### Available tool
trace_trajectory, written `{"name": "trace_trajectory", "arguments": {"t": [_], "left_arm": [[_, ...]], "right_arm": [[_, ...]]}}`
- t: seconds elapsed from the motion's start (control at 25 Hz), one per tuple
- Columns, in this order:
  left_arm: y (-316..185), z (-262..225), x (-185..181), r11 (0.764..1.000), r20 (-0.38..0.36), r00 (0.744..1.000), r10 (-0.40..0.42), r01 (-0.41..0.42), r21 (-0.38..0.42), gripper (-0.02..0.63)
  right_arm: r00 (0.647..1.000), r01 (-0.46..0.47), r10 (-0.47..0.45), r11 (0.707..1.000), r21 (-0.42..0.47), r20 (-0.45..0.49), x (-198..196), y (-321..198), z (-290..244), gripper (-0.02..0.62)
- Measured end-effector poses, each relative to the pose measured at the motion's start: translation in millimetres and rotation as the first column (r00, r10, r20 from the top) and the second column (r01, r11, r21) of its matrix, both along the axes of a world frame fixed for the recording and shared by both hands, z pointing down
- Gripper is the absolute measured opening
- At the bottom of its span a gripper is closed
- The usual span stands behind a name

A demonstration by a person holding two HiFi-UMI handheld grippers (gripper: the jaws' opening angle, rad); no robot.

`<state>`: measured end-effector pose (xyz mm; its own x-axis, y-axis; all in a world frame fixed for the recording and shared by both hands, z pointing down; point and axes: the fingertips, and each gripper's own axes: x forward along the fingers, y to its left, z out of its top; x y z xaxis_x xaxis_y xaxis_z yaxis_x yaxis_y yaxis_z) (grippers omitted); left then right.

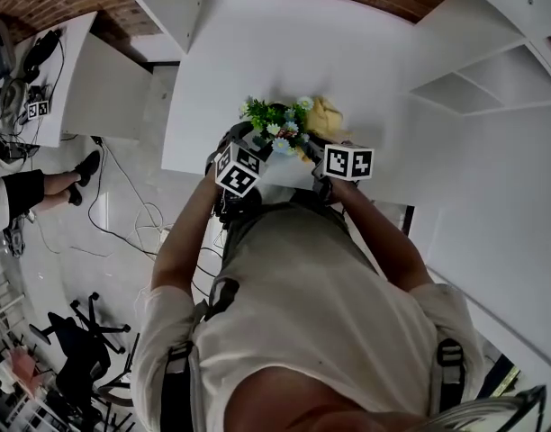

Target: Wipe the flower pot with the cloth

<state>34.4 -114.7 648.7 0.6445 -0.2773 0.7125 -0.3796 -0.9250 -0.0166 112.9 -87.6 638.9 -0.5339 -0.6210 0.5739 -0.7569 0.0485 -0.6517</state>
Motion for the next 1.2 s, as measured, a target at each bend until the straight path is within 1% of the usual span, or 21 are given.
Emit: {"name": "trace_trajectory", "arguments": {"t": [0.08, 0.16, 0.24, 0.32, 0.44, 0.48, 0.56, 0.68, 0.76, 0.84, 0.92, 1.04, 1.12, 1.2], "left_arm": [[3.5, -1.2, 2.3, 0.998, -0.024, 0.998, -0.066, 0.065, -0.018, 0.252], [4.9, -0.4, 2.8, 0.994, -0.022, 0.993, -0.112, 0.112, -0.010, 0.252], [8.0, 1.9, 2.4, 0.990, -0.002, 0.990, -0.142, 0.142, 0.008, 0.252], [13.4, 4.1, 2.6, 0.988, 0.013, 0.988, -0.152, 0.152, 0.018, 0.252], [14.7, 4.8, -0.7, 0.994, 0.030, 0.994, -0.107, 0.106, 0.034, 0.258], [12.3, 3.2, -3.0, 0.996, 0.031, 0.996, -0.083, 0.082, 0.038, 0.275], [8.0, -1.3, -5.6, 0.999, 0.025, 0.999, -0.023, 0.022, 0.032, 0.298], [3.4, -2.6, -2.6, 0.998, 0.033, 0.997, 0.063, -0.064, 0.023, 0.304], [-0.8, 0.8, 1.0, 0.996, 0.058, 0.995, 0.079, -0.082, 0.046, 0.302], [-4.0, 2.7, 3.4, 0.997, 0.057, 0.998, 0.042, -0.045, 0.063, 0.302], [-5.5, 1.0, 2.8, 0.998, 0.023, 0.999, -0.034, 0.032, 0.054, 0.299], [-8.9, -3.3, -4.3, 0.988, -0.006, 0.989, -0.149, 0.149, 0.048, 0.287], [-13.4, -3.5, -10.1, 0.977, 0.000, 0.979, -0.206, 0.205, 0.062, 0.276], [-15.9, -2.4, -12.3, 0.965, 0.003, 0.967, -0.253, 0.253, 0.065, 0.268]], "right_arm": [[1.000, 0.016, -0.016, 1.000, -0.017, 0.005, -5.7, 7.9, 5.5, 0.041], [1.000, 0.018, -0.018, 1.000, -0.026, 0.007, -10.2, 11.7, 8.8, 0.042], [1.000, 0.026, -0.026, 0.999, -0.031, 0.003, -14.2, 16.2, 11.5, 0.043], [0.999, 0.040, -0.040, 0.999, -0.037, -0.004, -16.3, 21.8, 14.4, 0.043], [1.000, 0.021, -0.021, 0.999, -0.031, 0.004, -8.7, 18.4, 12.6, 0.043], [1.000, 0.009, -0.008, 1.000, -0.027, 0.006, -4.8, 14.1, 10.7, 0.043], [1.000, 0.000, 0.000, 1.000, -0.018, -0.002, 1.2, 5.1, 7.3, 0.043], [1.000, 0.012, -0.012, 1.000, -0.009, -0.022, 4.1, -6.8, 4.5, 0.043], [1.000, 0.011, -0.011, 1.000, -0.004, -0.028, 4.8, -15.0, 4.5, 0.043], [1.000, -0.001, 0.001, 1.000, 0.000, -0.029, 4.9, -20.6, 5.0, 0.043], [1.000, -0.017, 0.017, 1.000, 0.003, -0.020, 3.2, -22.4, 4.0, 0.043], [1.000, -0.016, 0.016, 1.000, -0.001, 0.022, -5.4, -22.6, 2.5, 0.043], [0.999, 0.038, -0.037, 0.999, -0.028, 0.031, -16.2, -19.3, 8.5, 0.043], [0.994, 0.113, -0.113, 0.993, -0.043, 0.006, -28.2, -11.2, 15.0, 0.043]]}}
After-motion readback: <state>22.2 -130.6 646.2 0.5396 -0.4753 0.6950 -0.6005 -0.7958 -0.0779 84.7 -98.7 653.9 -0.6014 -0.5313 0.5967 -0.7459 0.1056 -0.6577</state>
